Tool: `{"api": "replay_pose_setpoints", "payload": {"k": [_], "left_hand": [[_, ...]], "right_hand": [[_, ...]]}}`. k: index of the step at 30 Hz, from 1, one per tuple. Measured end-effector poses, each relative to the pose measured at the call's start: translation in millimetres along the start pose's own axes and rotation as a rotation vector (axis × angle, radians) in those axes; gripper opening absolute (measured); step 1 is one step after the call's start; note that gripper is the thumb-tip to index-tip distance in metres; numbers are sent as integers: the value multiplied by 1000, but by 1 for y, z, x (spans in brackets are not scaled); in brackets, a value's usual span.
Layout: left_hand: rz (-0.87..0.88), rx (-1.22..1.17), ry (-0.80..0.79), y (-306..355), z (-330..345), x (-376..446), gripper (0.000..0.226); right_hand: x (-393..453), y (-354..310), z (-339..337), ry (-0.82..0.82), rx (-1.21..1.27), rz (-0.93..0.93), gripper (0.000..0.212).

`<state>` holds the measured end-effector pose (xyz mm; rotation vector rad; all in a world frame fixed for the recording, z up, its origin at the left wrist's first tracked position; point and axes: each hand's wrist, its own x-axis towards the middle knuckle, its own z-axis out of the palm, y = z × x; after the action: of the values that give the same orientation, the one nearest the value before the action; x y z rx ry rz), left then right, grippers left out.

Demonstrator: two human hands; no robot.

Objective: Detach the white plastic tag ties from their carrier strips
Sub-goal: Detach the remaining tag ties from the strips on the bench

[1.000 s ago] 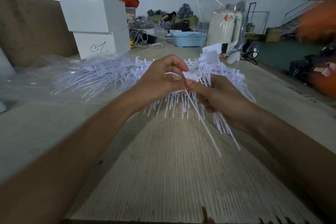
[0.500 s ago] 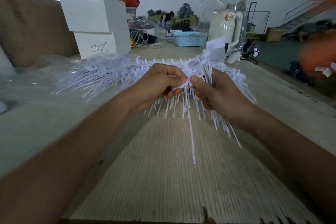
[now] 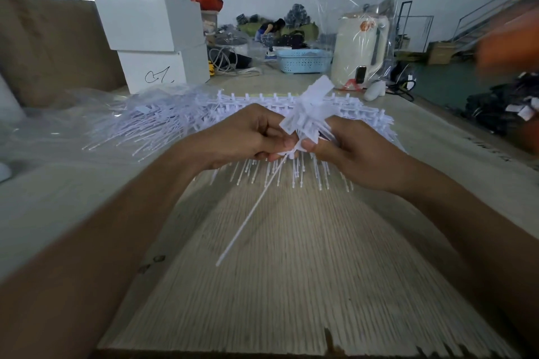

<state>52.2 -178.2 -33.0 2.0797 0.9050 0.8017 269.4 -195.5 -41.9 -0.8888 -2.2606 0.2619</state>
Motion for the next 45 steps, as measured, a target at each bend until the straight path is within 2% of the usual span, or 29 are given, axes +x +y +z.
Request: {"api": "replay_pose_setpoints", "payload": {"k": [2,5,7,12,16,20,23,25,29,31,34,37,39,43,45], "left_hand": [[51,-23,52,0,-4,1,15],[117,-36,112,-1,-11,1,8],[123,-39,138,-3,-12,0,7],[155,13,128,-3,-11,-1,14],[142,-17,102,2,-12,-4,8],[129,38,47,7,-10,-4,13],[122,190,11,11,-9,-4,27],[123,195,53,12,-7,-3,28],[142,87,247,7,0,1,20],[144,9,270,5,6,4,20],[167,-49,279,5,12,7,25],[199,-59,325,5,15,9,27],[218,-27,367,7,17,10,26],[255,-34,443,13,23,11,29],[195,-104,477,14,25,11,25]], "right_hand": [[0,-3,7,46,172,90,33],[1,-15,24,127,631,367,29],[1,-21,30,131,797,498,28],[2,-23,25,25,1135,670,28],[1,-18,21,-148,1305,697,30],[0,-12,7,-334,1324,708,24],[-2,-10,0,-396,1191,708,24],[-1,-9,-1,-306,1114,690,28],[0,-11,7,36,851,564,35],[0,-11,13,133,783,534,36],[-1,-13,21,161,704,449,45],[-1,-13,22,166,570,336,30],[-1,-10,22,187,553,324,33],[-1,-8,24,208,642,330,40],[-1,-9,23,244,732,304,42]]}}
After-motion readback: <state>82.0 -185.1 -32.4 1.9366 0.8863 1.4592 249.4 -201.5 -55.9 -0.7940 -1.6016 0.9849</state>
